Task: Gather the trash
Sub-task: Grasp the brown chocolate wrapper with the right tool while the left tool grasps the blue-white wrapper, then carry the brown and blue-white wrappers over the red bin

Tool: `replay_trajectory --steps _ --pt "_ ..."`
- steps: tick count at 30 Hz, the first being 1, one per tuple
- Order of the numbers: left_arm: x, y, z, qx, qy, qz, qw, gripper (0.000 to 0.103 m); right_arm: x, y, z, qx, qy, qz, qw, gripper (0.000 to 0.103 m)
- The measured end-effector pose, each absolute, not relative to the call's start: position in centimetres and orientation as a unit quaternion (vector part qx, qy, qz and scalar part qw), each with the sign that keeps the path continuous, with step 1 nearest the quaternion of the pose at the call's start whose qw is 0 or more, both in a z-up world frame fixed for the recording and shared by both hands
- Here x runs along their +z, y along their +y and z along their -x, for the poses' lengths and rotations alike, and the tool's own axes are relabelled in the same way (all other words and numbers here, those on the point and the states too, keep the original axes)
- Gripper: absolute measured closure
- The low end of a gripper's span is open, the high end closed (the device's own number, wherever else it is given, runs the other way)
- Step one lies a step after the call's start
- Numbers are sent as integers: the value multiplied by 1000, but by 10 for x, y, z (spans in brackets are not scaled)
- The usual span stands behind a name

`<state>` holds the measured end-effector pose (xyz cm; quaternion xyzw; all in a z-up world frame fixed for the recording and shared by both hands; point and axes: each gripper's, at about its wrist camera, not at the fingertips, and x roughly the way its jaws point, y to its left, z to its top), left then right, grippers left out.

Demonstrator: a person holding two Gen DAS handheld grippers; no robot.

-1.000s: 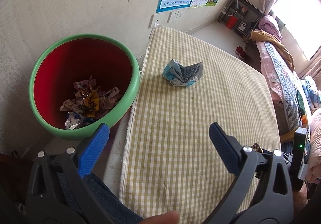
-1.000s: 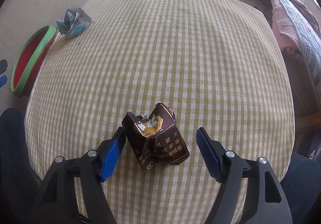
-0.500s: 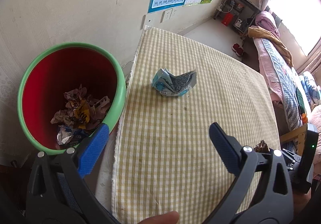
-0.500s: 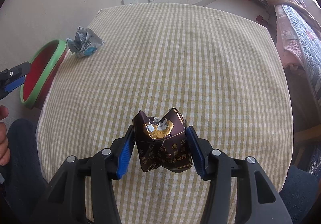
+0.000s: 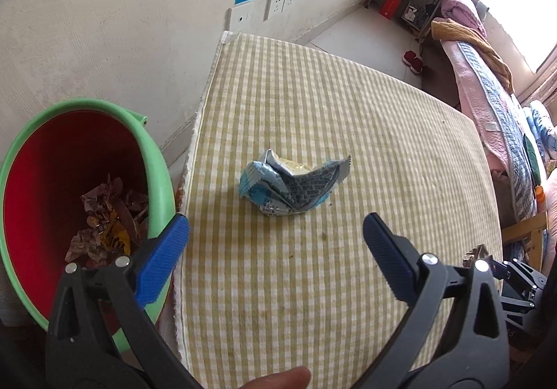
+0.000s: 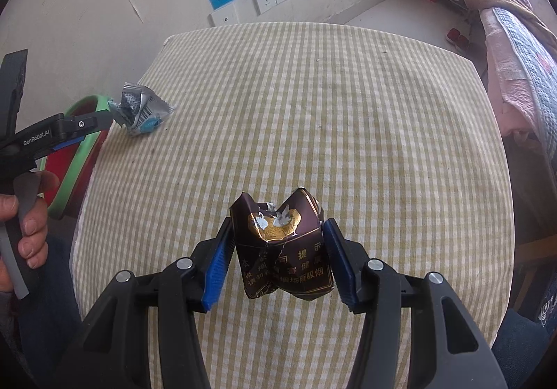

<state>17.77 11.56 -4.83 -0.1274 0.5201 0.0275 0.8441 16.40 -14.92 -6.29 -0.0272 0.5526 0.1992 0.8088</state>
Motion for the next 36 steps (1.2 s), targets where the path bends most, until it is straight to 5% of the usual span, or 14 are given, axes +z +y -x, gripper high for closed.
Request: replay_trajectory --steps 14,16,18,23,36 --pt "-80 110 -217 17 548 99 831 6 -72 -149 -188 207 559 -6 803 52" --pt "-80 108 -218 17 547 98 831 14 -73 -151 -189 205 560 -10 802 52" --pt "-81 107 -217 12 550 102 829 34 -74 -152 -189 204 560 -12 803 52" --pt "-80 106 -210 -5 549 125 826 53 -72 -152 -187 207 558 -14 803 52" --pt "-43 84 -177 -29 523 134 841 57 -43 -154 -176 207 529 -16 823 52"
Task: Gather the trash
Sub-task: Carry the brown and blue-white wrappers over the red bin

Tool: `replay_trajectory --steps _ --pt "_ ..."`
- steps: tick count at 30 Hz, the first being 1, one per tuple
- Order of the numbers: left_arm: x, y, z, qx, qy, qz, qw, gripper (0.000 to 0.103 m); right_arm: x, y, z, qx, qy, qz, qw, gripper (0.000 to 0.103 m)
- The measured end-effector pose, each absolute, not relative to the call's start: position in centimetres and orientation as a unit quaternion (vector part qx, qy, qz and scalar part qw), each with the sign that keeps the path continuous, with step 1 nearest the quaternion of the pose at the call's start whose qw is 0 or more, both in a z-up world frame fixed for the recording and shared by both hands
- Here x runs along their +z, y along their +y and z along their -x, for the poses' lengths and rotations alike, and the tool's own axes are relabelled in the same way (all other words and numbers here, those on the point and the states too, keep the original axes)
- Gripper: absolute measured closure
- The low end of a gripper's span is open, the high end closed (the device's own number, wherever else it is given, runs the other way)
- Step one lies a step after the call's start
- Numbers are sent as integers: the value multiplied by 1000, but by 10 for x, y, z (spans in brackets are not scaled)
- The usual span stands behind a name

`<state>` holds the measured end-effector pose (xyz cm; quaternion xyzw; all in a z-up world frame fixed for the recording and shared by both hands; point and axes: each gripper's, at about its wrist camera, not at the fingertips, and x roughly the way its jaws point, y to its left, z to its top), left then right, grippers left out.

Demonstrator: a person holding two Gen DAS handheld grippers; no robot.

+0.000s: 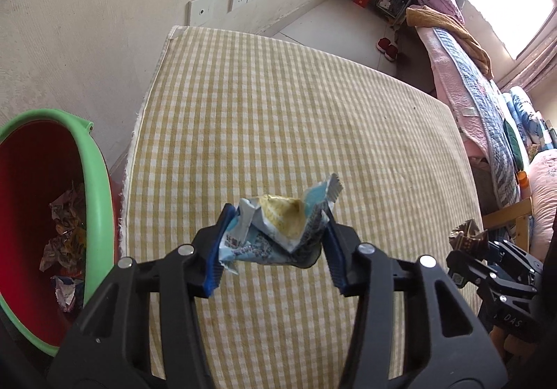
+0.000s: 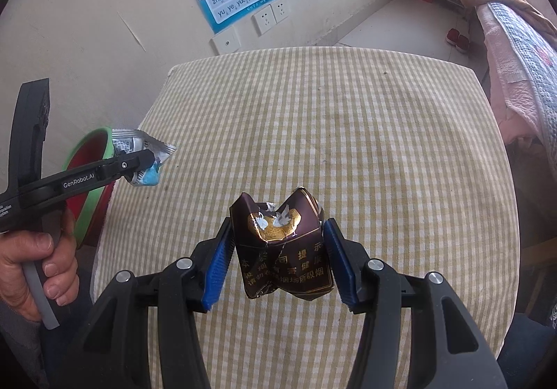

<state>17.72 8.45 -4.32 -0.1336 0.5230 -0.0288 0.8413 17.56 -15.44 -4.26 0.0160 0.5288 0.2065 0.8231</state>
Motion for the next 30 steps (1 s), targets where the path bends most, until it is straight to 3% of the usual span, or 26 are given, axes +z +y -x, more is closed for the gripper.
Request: replay_trajectory --steps 15,30 --pt "0 95 -121 -22 484 149 862 57 -7 -142 -144 217 496 -2 841 52" --pt "10 172 -67 38 449 199 870 57 16 -67 -132 263 471 57 840 52"
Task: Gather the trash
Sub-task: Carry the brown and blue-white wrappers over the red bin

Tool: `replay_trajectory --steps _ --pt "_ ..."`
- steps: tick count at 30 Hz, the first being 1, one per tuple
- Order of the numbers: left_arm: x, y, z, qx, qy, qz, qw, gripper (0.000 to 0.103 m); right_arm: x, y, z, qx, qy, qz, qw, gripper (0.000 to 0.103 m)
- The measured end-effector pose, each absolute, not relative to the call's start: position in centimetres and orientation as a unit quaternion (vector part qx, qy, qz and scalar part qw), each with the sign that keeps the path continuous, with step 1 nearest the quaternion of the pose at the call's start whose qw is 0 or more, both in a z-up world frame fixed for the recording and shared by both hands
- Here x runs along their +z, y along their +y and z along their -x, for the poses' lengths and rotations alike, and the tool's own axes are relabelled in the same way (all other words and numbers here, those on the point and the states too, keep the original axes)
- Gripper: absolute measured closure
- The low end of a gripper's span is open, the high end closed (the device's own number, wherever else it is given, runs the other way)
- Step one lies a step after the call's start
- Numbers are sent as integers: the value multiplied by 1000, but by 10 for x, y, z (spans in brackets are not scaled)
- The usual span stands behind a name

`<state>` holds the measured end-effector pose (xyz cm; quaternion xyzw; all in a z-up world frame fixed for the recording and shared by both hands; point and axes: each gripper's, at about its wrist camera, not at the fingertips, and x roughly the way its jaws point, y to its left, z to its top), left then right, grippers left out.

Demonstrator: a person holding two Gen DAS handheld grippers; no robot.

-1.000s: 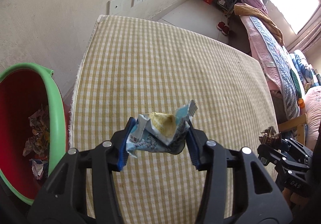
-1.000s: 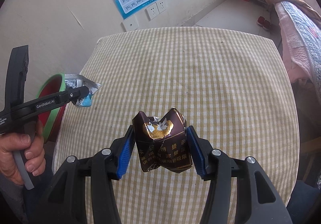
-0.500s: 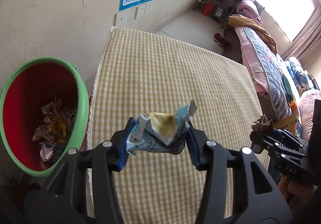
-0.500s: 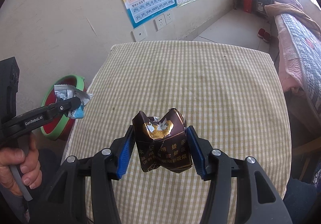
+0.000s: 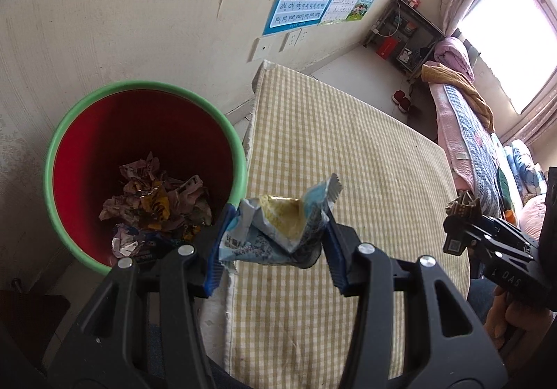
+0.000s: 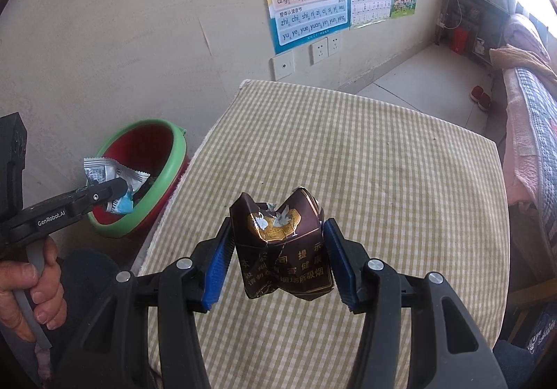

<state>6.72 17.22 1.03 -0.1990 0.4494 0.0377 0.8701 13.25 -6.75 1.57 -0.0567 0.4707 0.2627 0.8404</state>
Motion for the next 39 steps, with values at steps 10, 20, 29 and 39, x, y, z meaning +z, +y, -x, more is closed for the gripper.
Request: replay_trajectory --steps 10,20,29,39 --pt "13 230 -36 86 430 228 870 57 19 -1 -124 310 461 86 827 52" --pt "13 273 -14 132 410 243 869 57 18 50 -119 348 455 105 813 52" --pt "4 297 -5 150 407 258 863 57 15 93 -126 377 451 112 801 52" --pt "-3 315 -11 157 408 269 858 57 16 139 -132 406 447 112 789 52"
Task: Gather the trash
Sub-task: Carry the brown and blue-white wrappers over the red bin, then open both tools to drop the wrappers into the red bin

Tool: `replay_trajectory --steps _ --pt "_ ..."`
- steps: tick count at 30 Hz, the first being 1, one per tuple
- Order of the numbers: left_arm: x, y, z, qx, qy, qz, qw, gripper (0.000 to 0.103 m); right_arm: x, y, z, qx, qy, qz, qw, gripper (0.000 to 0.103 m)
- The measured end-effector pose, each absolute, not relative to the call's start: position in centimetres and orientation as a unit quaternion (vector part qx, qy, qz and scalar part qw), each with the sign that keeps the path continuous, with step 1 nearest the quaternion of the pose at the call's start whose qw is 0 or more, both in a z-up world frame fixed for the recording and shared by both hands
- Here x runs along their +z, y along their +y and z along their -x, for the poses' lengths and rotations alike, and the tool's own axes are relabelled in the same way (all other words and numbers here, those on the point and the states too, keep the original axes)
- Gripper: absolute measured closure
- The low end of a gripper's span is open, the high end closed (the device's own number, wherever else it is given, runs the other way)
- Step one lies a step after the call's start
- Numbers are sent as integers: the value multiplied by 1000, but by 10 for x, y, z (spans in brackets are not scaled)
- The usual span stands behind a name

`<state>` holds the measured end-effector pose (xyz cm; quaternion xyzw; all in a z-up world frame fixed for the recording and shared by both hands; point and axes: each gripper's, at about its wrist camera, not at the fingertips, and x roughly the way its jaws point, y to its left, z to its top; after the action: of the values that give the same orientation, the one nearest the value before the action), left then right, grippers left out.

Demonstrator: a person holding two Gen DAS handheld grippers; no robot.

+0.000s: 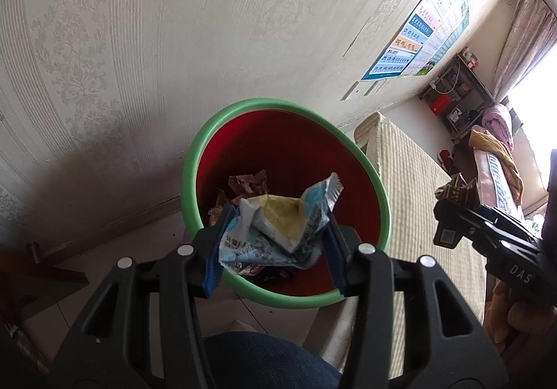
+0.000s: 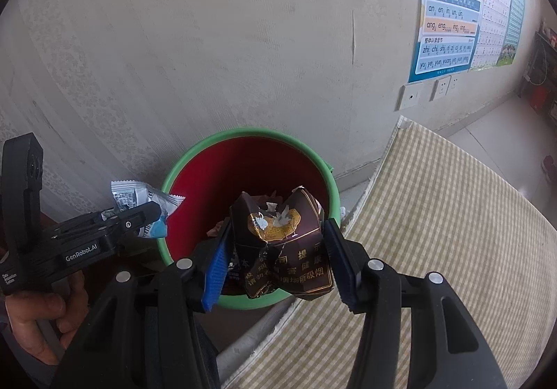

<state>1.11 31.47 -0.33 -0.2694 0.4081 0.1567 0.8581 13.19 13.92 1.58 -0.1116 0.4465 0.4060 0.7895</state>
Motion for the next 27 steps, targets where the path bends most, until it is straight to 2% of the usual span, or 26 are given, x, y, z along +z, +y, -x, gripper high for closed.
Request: replay_trajectory --steps 12,27 --pt "-7 338 -21 160 399 290 855 57 18 174 -146 419 441 116 785 52" --pt "-12 350 -33 152 395 306 853 54 -17 189 -145 424 469 132 763 51"
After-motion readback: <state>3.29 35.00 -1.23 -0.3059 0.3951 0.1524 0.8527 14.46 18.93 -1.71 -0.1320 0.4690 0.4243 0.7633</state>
